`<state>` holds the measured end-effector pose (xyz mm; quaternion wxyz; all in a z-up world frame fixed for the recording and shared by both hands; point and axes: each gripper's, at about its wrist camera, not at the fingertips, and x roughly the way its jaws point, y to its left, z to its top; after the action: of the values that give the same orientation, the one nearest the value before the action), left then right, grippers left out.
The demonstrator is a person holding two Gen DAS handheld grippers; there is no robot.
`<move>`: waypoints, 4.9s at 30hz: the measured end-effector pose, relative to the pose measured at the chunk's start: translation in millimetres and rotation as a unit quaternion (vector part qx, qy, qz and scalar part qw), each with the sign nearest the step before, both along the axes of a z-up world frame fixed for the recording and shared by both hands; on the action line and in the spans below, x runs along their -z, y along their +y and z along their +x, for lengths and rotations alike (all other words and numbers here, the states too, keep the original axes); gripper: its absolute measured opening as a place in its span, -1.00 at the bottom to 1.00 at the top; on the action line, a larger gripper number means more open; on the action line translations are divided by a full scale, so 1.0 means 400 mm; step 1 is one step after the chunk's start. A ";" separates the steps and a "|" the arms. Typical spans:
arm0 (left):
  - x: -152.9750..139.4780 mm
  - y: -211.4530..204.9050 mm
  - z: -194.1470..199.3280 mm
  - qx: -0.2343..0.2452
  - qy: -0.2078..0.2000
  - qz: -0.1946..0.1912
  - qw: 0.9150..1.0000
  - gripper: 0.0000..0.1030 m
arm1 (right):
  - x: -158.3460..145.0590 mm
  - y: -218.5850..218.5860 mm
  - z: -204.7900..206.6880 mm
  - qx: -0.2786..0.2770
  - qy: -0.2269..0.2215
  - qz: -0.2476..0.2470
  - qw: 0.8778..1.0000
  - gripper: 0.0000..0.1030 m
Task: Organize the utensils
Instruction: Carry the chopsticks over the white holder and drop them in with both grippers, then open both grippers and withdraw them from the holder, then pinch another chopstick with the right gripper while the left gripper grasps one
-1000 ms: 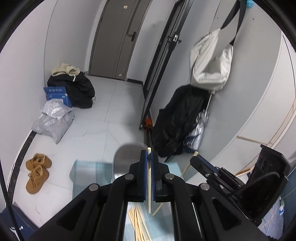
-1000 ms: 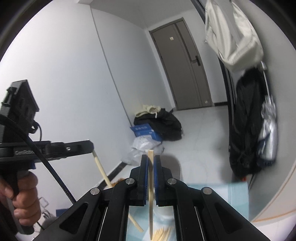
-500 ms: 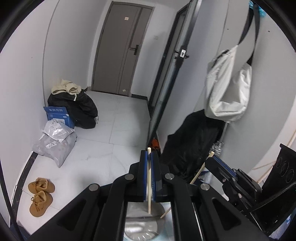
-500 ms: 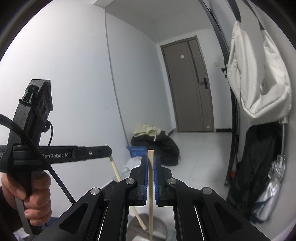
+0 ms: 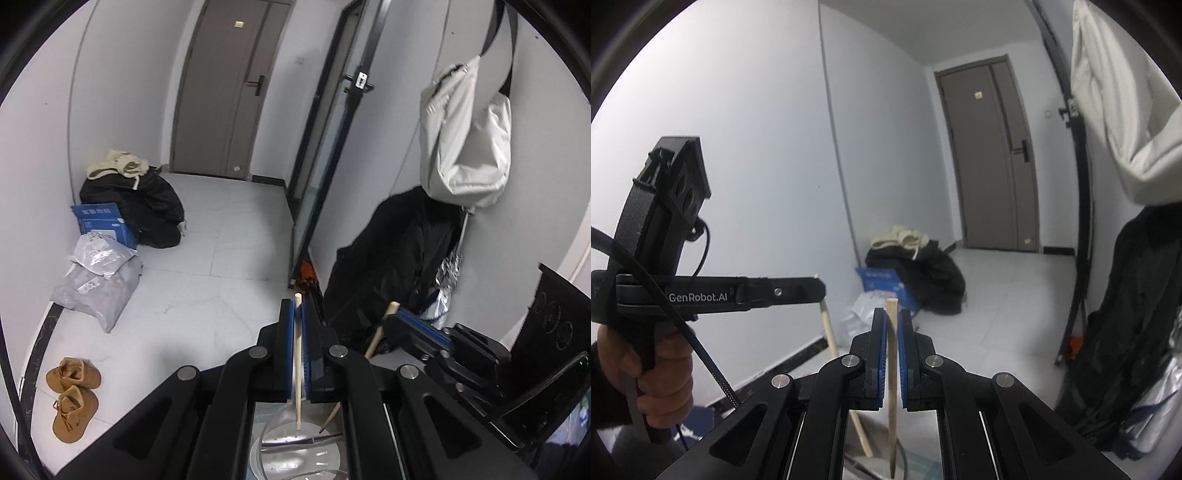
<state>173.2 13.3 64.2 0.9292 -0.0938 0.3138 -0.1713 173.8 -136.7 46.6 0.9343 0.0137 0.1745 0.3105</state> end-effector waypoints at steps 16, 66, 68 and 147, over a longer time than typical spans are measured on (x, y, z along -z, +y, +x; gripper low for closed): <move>0.083 0.029 0.007 -0.022 0.086 -0.001 0.996 -0.64 | 0.089 0.003 0.025 -0.046 0.111 0.001 0.993 -0.81; 0.097 -0.016 -0.480 -0.149 -0.034 0.075 0.985 0.98 | 0.070 -0.144 -0.533 0.104 0.079 0.027 0.991 0.82; 0.125 -0.022 -0.482 -0.142 -0.029 0.078 0.986 0.98 | 0.102 -0.143 -0.531 0.108 0.087 0.020 0.990 0.82; 0.507 -0.078 -0.422 0.013 0.242 0.183 0.953 0.87 | 0.376 -0.225 -0.354 0.112 0.302 0.080 0.943 -0.91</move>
<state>4.3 -18.0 -138.8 0.8241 0.0431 0.5567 -0.0952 32.3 -226.8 -104.0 0.8623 0.2014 0.4203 0.1980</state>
